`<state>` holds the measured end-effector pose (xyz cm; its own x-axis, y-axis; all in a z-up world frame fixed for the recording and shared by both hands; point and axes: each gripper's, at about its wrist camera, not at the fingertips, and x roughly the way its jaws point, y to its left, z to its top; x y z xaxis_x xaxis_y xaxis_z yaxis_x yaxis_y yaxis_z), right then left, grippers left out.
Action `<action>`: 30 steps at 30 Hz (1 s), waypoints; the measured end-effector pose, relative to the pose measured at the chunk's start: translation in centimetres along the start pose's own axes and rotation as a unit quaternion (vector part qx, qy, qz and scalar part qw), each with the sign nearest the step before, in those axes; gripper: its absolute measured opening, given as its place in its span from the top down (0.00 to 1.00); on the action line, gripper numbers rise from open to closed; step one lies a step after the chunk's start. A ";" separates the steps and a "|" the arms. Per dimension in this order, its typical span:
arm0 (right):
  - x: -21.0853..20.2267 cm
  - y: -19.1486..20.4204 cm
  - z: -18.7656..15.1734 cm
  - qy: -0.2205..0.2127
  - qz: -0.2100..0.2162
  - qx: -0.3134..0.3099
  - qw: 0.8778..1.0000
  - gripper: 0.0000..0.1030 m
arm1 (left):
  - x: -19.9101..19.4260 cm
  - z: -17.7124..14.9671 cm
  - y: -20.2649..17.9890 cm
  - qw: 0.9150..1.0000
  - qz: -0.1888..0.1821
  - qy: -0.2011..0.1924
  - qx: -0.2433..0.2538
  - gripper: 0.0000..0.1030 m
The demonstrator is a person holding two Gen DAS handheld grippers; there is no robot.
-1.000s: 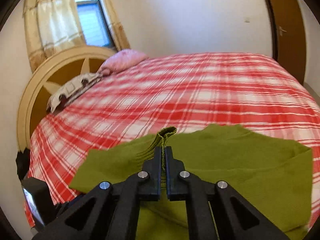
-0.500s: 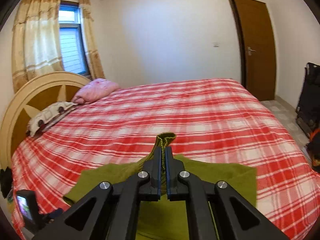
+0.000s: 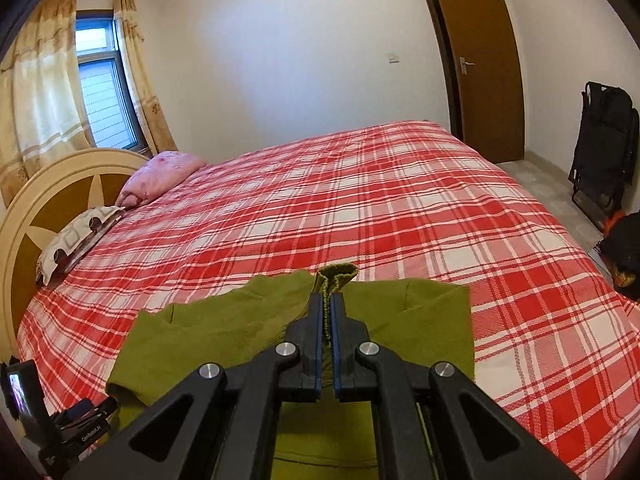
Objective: Fold small clothes
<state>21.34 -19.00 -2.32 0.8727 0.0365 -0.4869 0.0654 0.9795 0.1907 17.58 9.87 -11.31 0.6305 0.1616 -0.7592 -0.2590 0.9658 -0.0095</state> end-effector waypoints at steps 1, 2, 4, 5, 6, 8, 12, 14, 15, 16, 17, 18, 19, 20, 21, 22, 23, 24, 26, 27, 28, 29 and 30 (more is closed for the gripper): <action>-0.1 0.0 0.1 -0.002 0.003 0.001 1.000 0.97 | -0.2 0.0 -0.4 1.000 0.002 -0.005 0.007 0.36; -0.2 0.1 0.1 -0.003 0.004 0.001 1.000 0.97 | -0.3 0.0 -0.9 1.000 0.006 -0.011 0.015 0.36; -0.5 0.1 0.3 -0.009 0.000 0.000 1.000 0.97 | -0.1 0.5 -2.2 0.999 0.017 -0.022 0.036 0.31; -0.7 -0.2 0.3 -0.011 -0.002 0.002 1.000 0.97 | 0.2 0.9 -2.4 0.999 0.025 -0.024 0.039 0.27; -0.8 -0.4 0.3 -0.011 -0.004 0.002 1.000 0.97 | 0.7 1.2 -2.5 0.998 0.040 -0.022 0.038 0.27; -0.8 -1.1 0.1 -0.006 -0.014 0.000 1.000 0.97 | 1.7 1.9 -1.4 0.998 0.057 -0.010 0.010 0.26; 1.0 -2.7 -1.8 0.035 -0.027 0.010 0.999 0.97 | 2.5 2.2 1.6 0.998 0.026 0.011 -0.050 0.25; 2.4 -3.9 -3.2 0.062 -0.033 0.024 0.997 0.97 | 2.5 1.9 2.2 0.997 0.029 0.007 -0.064 0.26; 3.2 -4.4 -4.0 0.074 -0.037 0.030 0.996 0.97 | 2.6 1.9 2.6 0.997 0.022 0.007 -0.073 0.25; 3.8 -4.8 -4.6 0.083 -0.042 0.031 0.995 0.97 | 2.9 1.7 2.9 0.997 0.013 0.012 -0.080 0.25; 4.5 -5.2 -5.5 0.097 -0.049 0.030 0.994 0.97 | 3.1 1.7 2.9 0.996 0.011 0.016 -0.082 0.25; 5.0 -5.4 -6.0 0.107 -0.051 0.029 0.993 0.97 | 3.1 1.6 2.8 0.997 0.011 0.017 -0.080 0.24; 5.3 -5.6 -6.7 0.115 -0.054 0.027 0.992 0.97 | 2.9 1.5 2.7 0.997 0.014 0.015 -0.074 0.22; 5.3 -5.8 -7.0 0.116 -0.053 0.027 0.992 0.97 | 2.8 1.5 2.5 0.997 0.018 0.013 -0.068 0.19; 5.1 -5.9 -7.0 0.113 -0.051 0.029 0.992 0.97 | 2.4 1.4 2.4 0.998 0.024 0.009 -0.059 0.18; 5.0 -5.9 -6.9 0.112 -0.053 0.028 0.992 0.97 | 2.1 1.4 2.3 0.998 0.026 0.006 -0.051 0.17; 4.9 -5.8 -7.0 0.113 -0.058 0.021 0.992 0.97 | 1.9 1.3 2.2 0.999 0.028 0.005 -0.043 0.17; 4.8 -5.7 -7.0 0.114 -0.061 0.015 0.991 0.97 | 1.6 1.2 2.2 0.999 0.030 0.005 -0.035 0.17; 4.1 -5.3 -7.0 0.106 -0.073 0.004 0.992 0.97 | 0.8 1.0 2.5 0.999 0.039 0.004 -0.025 0.17; 3.2 -5.0 -6.8 0.091 -0.081 -0.002 0.993 0.97 | 0.2 0.9 2.7 0.999 0.048 0.000 -0.020 0.18; 2.3 -4.7 -6.5 0.074 -0.082 -0.007 0.994 0.97 | -0.6 1.0 2.9 0.998 0.059 -0.012 -0.011 0.18; 1.3 -4.0 -6.2 0.055 -0.078 -0.015 0.995 0.97 | -1.4 1.0 2.9 0.998 0.065 -0.025 -0.003 0.18; 0.7 -3.4 -5.9 0.045 -0.072 -0.023 0.996 0.97 | -2.0 1.2 2.9 0.997 0.068 -0.036 0.003 0.18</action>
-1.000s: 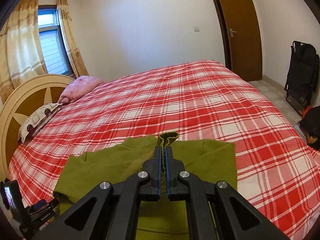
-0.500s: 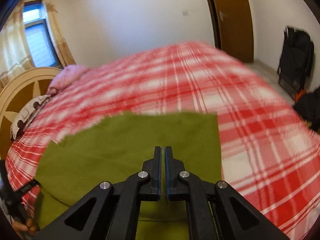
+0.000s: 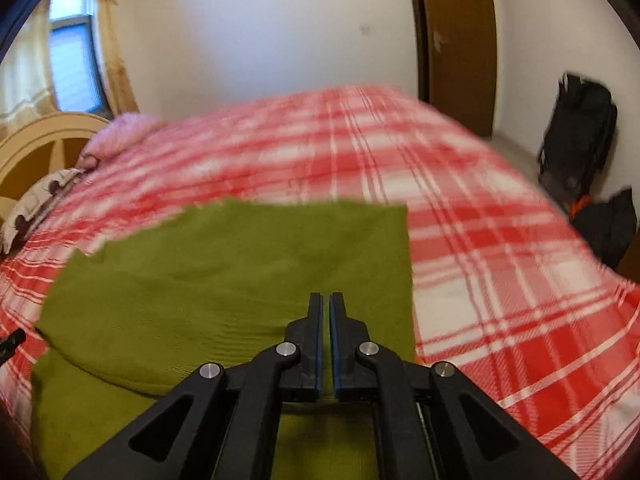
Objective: Fold small clothes
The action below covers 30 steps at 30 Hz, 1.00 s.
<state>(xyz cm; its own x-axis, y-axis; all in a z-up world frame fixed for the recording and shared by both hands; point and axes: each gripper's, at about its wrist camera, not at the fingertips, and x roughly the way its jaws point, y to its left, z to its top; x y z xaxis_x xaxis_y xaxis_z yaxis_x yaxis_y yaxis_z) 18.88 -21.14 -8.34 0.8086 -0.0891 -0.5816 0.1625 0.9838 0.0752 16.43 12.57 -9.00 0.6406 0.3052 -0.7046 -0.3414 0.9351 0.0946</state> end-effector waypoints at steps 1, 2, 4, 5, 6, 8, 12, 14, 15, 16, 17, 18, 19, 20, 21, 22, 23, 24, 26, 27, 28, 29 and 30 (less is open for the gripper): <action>-0.7 0.8 0.2 -0.007 0.012 -0.014 1.000 0.97 | -1.0 0.5 -0.1 1.000 0.003 -0.021 0.007 0.18; -0.9 1.7 0.3 -0.007 0.024 -0.027 0.999 0.97 | -1.4 0.9 -0.2 0.999 0.003 -0.034 0.011 0.18; -0.8 3.2 0.3 0.004 0.043 -0.047 0.998 0.97 | -2.4 2.2 -1.3 0.998 0.001 -0.060 0.027 0.18; -0.5 3.8 0.1 0.012 0.054 -0.052 0.997 0.97 | -2.6 2.8 -2.1 0.997 -0.004 -0.068 0.032 0.18; -0.1 4.3 -0.3 0.022 0.065 -0.053 0.996 0.97 | -2.7 3.5 -3.0 0.997 -0.011 -0.074 0.036 0.18; 1.1 4.9 -1.1 0.046 0.072 -0.052 0.995 0.97 | -2.1 4.6 -5.0 0.996 -0.032 -0.075 0.045 0.17; 3.3 5.1 -2.4 0.088 0.086 -0.037 0.992 0.97 | 1.4 5.7 -8.9 0.997 -0.040 -0.040 0.055 0.17; 3.7 5.3 -2.8 0.089 0.088 -0.040 0.991 0.97 | 3.2 5.8 -9.8 0.997 -0.034 -0.021 0.063 0.17; 3.8 5.5 -2.9 0.088 0.088 -0.043 0.991 0.97 | 4.0 5.8 -10.0 0.997 -0.025 -0.017 0.066 0.17; 3.9 5.6 -2.9 0.088 0.090 -0.046 0.991 0.97 | 4.4 5.6 -9.8 0.998 -0.019 -0.014 0.066 0.17; 4.0 5.6 -2.9 0.089 0.091 -0.045 0.991 0.97 | 5.4 5.5 -9.3 0.998 -0.004 -0.004 0.062 0.17; 4.1 5.6 -2.9 0.089 0.093 -0.043 0.991 0.97 | 6.4 5.3 -8.6 0.999 0.005 0.011 0.052 0.17; 4.2 5.6 -2.9 0.089 0.095 -0.039 0.991 0.97 | 6.9 5.1 -8.2 0.999 0.006 0.024 0.040 0.15; 4.3 5.6 -2.9 0.088 0.097 -0.036 0.991 0.97 | 8.3 4.9 -6.9 0.999 0.000 0.046 0.012 0.11; 4.3 5.6 -2.9 0.088 0.097 -0.034 0.991 0.97 | 8.9 4.9 -6.1 0.998 -0.009 0.058 -0.011 0.03; 4.4 5.7 -2.9 0.088 0.096 -0.033 0.991 0.97 | 9.4 4.9 -5.2 0.996 -0.022 0.069 -0.042 0.00; 4.3 5.5 -2.8 0.088 0.096 -0.033 0.991 0.97 | 9.7 5.0 -4.5 0.995 -0.025 0.077 -0.062 0.00; 4.3 5.5 -2.8 0.088 0.098 -0.032 0.991 0.97 | 9.9 5.0 -4.4 0.994 -0.026 0.082 -0.070 0.00; 4.1 5.0 -2.6 0.087 0.107 -0.020 0.990 0.97 | 9.9 5.1 -4.9 0.995 -0.017 0.079 -0.057 0.00; 3.7 4.6 -2.5 0.083 0.108 -0.009 0.991 0.97 | 9.7 5.2 -5.4 0.996 -0.006 0.072 -0.043 0.00; 3.2 3.9 -2.4 0.074 0.101 0.009 0.992 0.97 | 9.4 5.3 -5.9 0.997 0.004 0.067 -0.025 0.00; 2.4 2.9 -2.4 0.063 0.090 0.029 0.994 0.97 | 9.2 5.5 -6.3 0.998 0.013 0.063 -0.006 0.00; 1.8 2.1 -2.5 0.057 0.085 0.043 0.994 0.97 | 8.8 5.8 -6.7 0.998 0.023 0.058 0.014 0.00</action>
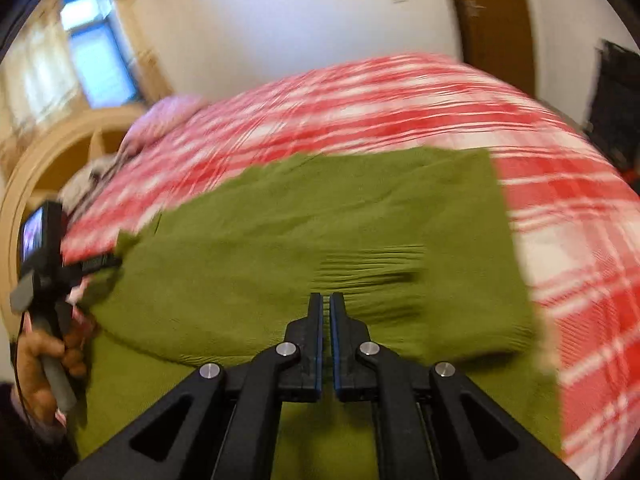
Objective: Fold small clothes
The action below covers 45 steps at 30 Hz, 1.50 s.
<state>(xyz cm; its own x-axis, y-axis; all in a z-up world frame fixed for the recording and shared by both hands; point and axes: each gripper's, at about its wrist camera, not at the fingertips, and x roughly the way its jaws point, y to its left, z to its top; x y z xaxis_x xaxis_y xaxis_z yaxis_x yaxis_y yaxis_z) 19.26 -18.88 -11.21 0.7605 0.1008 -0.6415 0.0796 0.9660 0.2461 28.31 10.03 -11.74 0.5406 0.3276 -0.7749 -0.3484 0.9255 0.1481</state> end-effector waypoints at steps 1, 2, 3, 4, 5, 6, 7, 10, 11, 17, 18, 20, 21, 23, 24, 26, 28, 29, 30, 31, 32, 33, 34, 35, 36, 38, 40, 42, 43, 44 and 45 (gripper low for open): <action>-0.7 -0.7 0.0 -0.005 -0.003 0.011 1.000 0.97 | -0.6 0.2 0.1 1.000 0.011 -0.008 0.013 0.00; -1.4 -1.4 -0.1 -0.010 -0.008 0.019 1.000 0.97 | -1.4 0.6 0.5 0.999 0.019 -0.021 0.019 0.02; -2.0 -1.9 -0.1 -0.013 -0.012 0.022 1.000 0.97 | -2.0 0.8 0.8 0.999 0.018 -0.030 0.018 0.02; -2.4 -2.2 0.0 -0.014 -0.015 0.022 1.000 0.97 | -2.7 1.0 1.2 0.999 0.012 -0.042 0.014 0.02; -2.6 -2.3 0.0 -0.014 -0.015 0.019 1.000 0.97 | -3.3 1.3 1.5 0.999 0.005 -0.051 0.010 0.02; -2.7 -2.1 0.2 -0.013 -0.014 0.012 1.000 0.97 | -4.2 1.5 1.5 0.998 -0.004 -0.058 0.007 0.02; -2.6 -1.9 0.4 -0.013 -0.015 0.007 1.000 0.97 | -4.3 1.9 1.2 0.998 -0.011 -0.060 0.007 0.02; -1.4 -0.8 1.1 -0.008 -0.009 -0.009 1.000 0.97 | -4.2 2.0 -0.9 0.997 -0.029 -0.062 0.033 0.02; -0.5 -0.3 1.4 0.001 -0.004 -0.017 1.000 0.97 | -3.8 1.9 -1.9 0.997 -0.025 -0.057 0.045 0.02; 2.3 0.2 0.2 0.035 -0.012 -0.041 0.998 0.97 | -0.8 1.2 -4.2 0.998 -0.032 0.000 0.048 0.02; 2.2 0.1 0.2 0.034 -0.010 -0.036 0.999 0.97 | -0.3 0.9 -4.5 0.998 -0.026 0.002 0.053 0.01; 2.3 -0.1 0.1 0.034 -0.009 -0.031 0.999 0.97 | -0.2 0.6 -4.7 0.998 -0.023 -0.004 0.054 0.00; 2.2 0.0 0.1 0.033 -0.012 -0.033 0.999 0.97 | -0.1 0.5 -4.7 0.998 -0.023 -0.008 0.053 0.00; 2.2 0.4 0.0 0.032 -0.020 -0.041 0.998 0.97 | -0.2 0.5 -4.9 0.998 -0.020 -0.005 0.057 0.00; 2.1 0.6 0.0 0.033 -0.025 -0.047 0.998 0.97 | -0.5 0.4 -5.0 0.998 -0.017 -0.005 0.064 0.00; 1.2 1.0 -0.1 0.036 -0.030 -0.052 0.998 0.97 | -1.6 0.2 -5.1 0.996 -0.021 -0.009 0.084 0.01; -0.3 0.8 -0.4 0.031 -0.008 -0.037 0.999 0.97 | -3.1 -0.5 -4.7 0.994 -0.029 -0.020 0.103 0.01; -1.4 0.4 -0.6 0.025 0.008 -0.027 0.999 0.97 | -3.9 -0.9 -4.5 0.993 -0.036 -0.029 0.109 0.01; -2.4 0.1 -0.9 0.021 0.015 -0.020 0.999 0.97 | -5.3 -1.6 -3.9 0.991 -0.045 -0.044 0.117 0.01; -3.4 -0.2 -1.1 0.019 0.016 -0.017 1.000 0.97 | -6.1 -2.1 -3.5 0.990 -0.052 -0.053 0.122 0.01; -4.8 -0.7 -1.5 0.016 0.015 -0.014 1.000 0.97 | -7.0 -2.7 -3.1 0.988 -0.064 -0.062 0.130 0.01; -6.0 -1.1 -1.9 0.013 0.016 -0.011 1.000 0.97 | -8.4 -3.8 -2.3 0.984 -0.083 -0.075 0.141 0.01; -7.2 -1.7 -2.4 0.010 0.018 -0.008 1.000 0.97 | -9.0 -4.4 -1.9 0.981 -0.092 -0.082 0.148 0.01; -8.5 -2.3 -2.9 0.008 0.022 -0.002 1.000 0.97 | -9.9 -5.2 -1.2 0.978 -0.103 -0.093 0.159 0.01; -9.8 -3.0 -3.5 0.009 0.026 0.004 1.000 0.97 | -10.7 -6.2 -0.4 0.975 -0.107 -0.103 0.167 0.01; -11.7 -4.2 -4.7 0.019 0.038 0.017 0.999 0.97 | -12.0 -8.0 1.2 0.970 -0.115 -0.119 0.178 0.01; -13.7 -5.4 -6.4 0.033 0.037 0.024 0.998 0.97 | -12.9 -9.7 3.0 0.967 -0.126 -0.121 0.187 0.01; -15.1 -6.1 -7.9 0.041 0.033 0.024 0.998 0.97 | -13.4 -11.1 4.6 0.967 -0.133 -0.111 0.187 0.01; -15.9 -6.4 -8.6 0.043 0.035 0.027 0.998 0.97 | -13.6 -11.5 5.1 0.968 -0.136 -0.106 0.185 0.01; -16.5 -6.7 -9.4 0.046 0.040 0.032 0.998 0.97 | -13.8 -12.2 5.9 0.968 -0.142 -0.098 0.180 0.00; -17.1 -7.1 -10.2 0.052 0.049 0.043 0.996 0.96 | -13.9 -12.8 6.5 0.969 -0.152 -0.090 0.174 0.00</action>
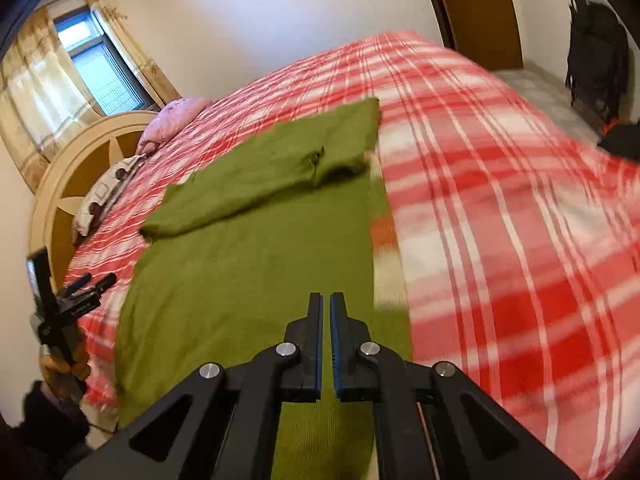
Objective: Fold small clothes
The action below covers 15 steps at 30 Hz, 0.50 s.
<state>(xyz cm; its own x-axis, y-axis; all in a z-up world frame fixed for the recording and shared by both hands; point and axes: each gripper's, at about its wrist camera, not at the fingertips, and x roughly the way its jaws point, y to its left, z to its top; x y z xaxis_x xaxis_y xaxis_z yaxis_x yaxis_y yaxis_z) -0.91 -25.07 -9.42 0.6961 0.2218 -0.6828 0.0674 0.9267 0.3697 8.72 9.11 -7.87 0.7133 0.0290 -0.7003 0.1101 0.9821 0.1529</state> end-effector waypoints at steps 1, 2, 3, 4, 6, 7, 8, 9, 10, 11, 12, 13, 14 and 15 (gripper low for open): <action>-0.4 -0.4 -0.9 0.006 0.008 0.011 1.000 0.96 | -0.2 -0.5 0.2 1.000 -0.010 0.004 -0.006 0.00; -0.6 -0.8 -1.8 0.014 0.016 0.023 1.000 0.96 | -0.5 -1.3 0.3 1.000 -0.021 0.010 -0.013 0.00; -0.8 -1.1 -2.8 0.026 0.020 0.033 0.999 0.96 | -0.8 -2.2 0.2 0.999 -0.033 0.017 -0.018 0.00; -0.8 -1.3 -3.5 0.038 0.023 0.039 0.998 0.96 | -1.1 -3.0 0.1 0.999 -0.038 0.019 -0.016 0.00; -1.0 -1.7 -5.1 0.054 0.035 0.055 0.996 0.96 | -1.9 -4.4 -0.7 0.999 -0.042 0.020 0.005 0.00; -1.1 -1.7 -5.6 0.060 0.039 0.061 0.996 0.96 | -2.3 -5.0 -0.9 0.999 -0.041 0.019 0.013 0.00; -1.1 -1.6 -6.1 0.066 0.039 0.057 0.995 0.96 | -2.8 -5.7 -1.2 0.999 -0.039 0.018 0.025 0.00; -1.2 -1.3 -6.3 0.067 0.035 0.049 0.996 0.96 | -3.0 -6.0 -1.4 0.999 -0.039 0.018 0.030 0.00; -1.4 -0.9 -6.4 0.065 0.026 0.035 0.997 0.96 | -3.3 -6.4 -1.4 0.999 -0.038 0.018 0.034 0.00; -1.6 -0.4 -6.4 0.061 0.017 0.021 0.998 0.96 | -3.5 -6.6 -1.4 0.998 -0.040 0.019 0.034 0.00; -1.8 0.2 -6.4 0.052 0.006 0.006 0.999 0.96 | -3.7 -7.0 -1.3 0.998 -0.043 0.020 0.031 0.00; -2.2 0.9 -6.2 0.040 -0.001 -0.008 0.999 0.96 | -4.0 -7.3 -1.1 0.998 -0.046 0.021 0.025 0.00; -2.4 1.3 -6.1 0.031 -0.004 -0.018 0.999 0.96 | -4.1 -7.4 -0.9 0.998 -0.049 0.020 0.018 0.00; -2.7 1.8 -5.9 0.026 -0.008 -0.029 0.999 0.96 | -4.3 -7.5 -0.8 0.998 -0.052 0.019 0.011 0.00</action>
<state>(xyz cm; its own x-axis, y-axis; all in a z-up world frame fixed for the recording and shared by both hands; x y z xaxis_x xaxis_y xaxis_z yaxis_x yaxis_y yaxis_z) -6.84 -22.20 -10.65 0.6570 0.2213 -0.7206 0.0355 0.9458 0.3228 0.41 9.60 -10.22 0.6705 -0.0659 -0.7390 0.1982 0.9758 0.0928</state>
